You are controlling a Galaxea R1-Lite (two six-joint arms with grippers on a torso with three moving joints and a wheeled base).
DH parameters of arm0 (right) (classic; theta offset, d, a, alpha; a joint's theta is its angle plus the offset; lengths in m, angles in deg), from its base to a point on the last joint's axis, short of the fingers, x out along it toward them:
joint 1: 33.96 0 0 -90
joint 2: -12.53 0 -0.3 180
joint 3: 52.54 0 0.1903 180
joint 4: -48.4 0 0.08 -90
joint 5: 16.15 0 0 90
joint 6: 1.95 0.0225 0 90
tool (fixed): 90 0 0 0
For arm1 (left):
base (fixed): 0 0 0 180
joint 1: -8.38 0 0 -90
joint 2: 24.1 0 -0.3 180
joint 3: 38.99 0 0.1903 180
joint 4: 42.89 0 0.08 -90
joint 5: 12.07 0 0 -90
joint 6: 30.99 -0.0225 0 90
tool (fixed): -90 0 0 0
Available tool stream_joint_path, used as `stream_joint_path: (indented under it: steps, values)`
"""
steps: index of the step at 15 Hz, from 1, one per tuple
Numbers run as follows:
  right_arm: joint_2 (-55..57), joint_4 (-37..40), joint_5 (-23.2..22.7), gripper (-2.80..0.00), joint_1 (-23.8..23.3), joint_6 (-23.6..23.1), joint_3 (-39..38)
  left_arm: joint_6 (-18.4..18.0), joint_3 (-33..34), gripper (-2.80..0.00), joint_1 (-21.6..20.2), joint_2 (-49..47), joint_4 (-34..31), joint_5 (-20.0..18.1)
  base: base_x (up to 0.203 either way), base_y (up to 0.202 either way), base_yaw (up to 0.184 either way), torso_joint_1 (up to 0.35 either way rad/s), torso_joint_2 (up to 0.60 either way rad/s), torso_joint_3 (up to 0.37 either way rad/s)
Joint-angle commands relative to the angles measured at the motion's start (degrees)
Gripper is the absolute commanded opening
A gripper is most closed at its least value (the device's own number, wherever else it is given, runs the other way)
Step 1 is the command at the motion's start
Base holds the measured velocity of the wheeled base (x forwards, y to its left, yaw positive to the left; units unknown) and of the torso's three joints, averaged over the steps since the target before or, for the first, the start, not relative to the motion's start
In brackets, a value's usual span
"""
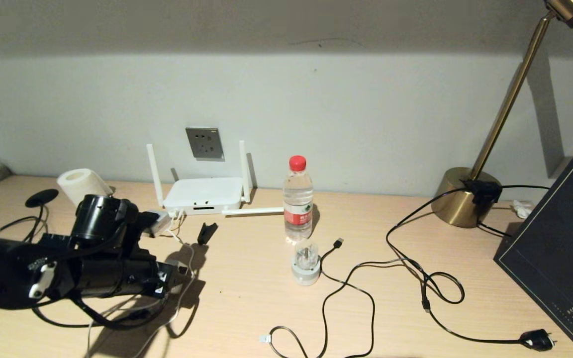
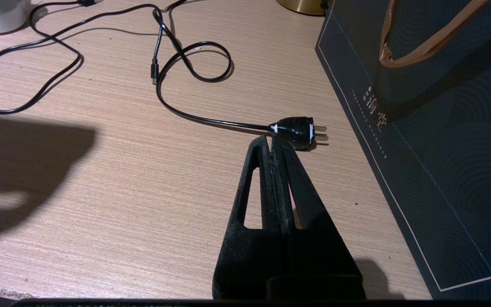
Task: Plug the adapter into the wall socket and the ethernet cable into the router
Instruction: Pick up plug, then align plug and socket
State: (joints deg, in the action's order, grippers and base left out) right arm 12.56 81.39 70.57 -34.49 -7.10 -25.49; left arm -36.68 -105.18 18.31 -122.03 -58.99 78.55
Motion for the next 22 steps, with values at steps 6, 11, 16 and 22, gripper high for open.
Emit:
stream_joint_path:
  steps: [6,11,16,22]
  values:
    - [0.06,0.05,-0.06,-2.80,0.00,-0.04,0.01,0.14,0.59,-2.80,0.01,-0.16,0.59,-0.97,0.000,0.000,0.000,0.000,0.00,0.000]
    - [0.06,0.05,-0.06,-2.80,0.00,-0.04,0.01,0.40,-0.47,-2.80,-2.18,6.95,8.34,-2.64,0.000,0.000,0.000,0.000,0.00,0.000]
    - [0.06,0.05,-0.06,-2.80,0.00,-0.04,0.01,0.45,-0.40,-2.80,-3.71,-4.13,32.27,-2.44,0.000,0.000,0.000,0.000,0.00,0.000]
    - [0.06,0.05,-0.06,-2.80,0.00,-0.03,0.01,3.16,-4.68,-2.80,-3.99,-17.74,57.60,-2.37,0.000,0.000,0.000,0.000,0.00,0.000]
